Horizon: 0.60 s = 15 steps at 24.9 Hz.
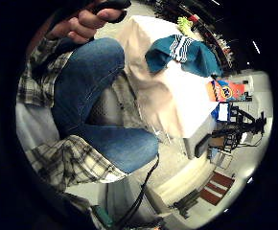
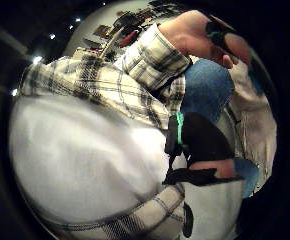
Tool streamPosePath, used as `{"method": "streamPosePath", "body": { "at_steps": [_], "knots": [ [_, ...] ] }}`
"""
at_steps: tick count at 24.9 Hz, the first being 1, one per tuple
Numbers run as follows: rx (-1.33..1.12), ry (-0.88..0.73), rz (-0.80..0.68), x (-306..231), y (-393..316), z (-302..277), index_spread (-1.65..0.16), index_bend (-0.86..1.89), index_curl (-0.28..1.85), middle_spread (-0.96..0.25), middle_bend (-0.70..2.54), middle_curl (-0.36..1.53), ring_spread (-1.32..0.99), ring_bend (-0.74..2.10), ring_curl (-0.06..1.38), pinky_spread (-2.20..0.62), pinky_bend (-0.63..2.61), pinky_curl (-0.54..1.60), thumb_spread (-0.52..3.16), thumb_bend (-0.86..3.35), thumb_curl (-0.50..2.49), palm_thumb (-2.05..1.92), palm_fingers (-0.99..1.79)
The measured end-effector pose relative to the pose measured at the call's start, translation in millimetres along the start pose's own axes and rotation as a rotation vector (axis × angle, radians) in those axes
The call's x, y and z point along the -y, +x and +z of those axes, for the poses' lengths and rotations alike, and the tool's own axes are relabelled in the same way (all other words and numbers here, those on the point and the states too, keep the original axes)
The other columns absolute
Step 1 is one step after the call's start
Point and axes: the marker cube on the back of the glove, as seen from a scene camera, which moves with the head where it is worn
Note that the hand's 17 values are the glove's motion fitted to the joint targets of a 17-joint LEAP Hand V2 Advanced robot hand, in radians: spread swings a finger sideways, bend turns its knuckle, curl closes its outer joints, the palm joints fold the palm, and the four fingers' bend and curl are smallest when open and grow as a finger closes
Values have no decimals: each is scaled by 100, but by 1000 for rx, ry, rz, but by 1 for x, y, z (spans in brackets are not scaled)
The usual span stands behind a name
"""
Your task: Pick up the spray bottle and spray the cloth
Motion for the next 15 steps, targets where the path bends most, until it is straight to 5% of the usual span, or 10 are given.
{"method": "streamPosePath", "body": {
  "at_steps": [15],
  "knots": [
    [108, 117, 185, -3, 72, -14, -32, 35, 26, -10, 29, 21, -4, 33, 18, 16, 14, 10, 105, 28, 21, 48, 39]
  ]
}}
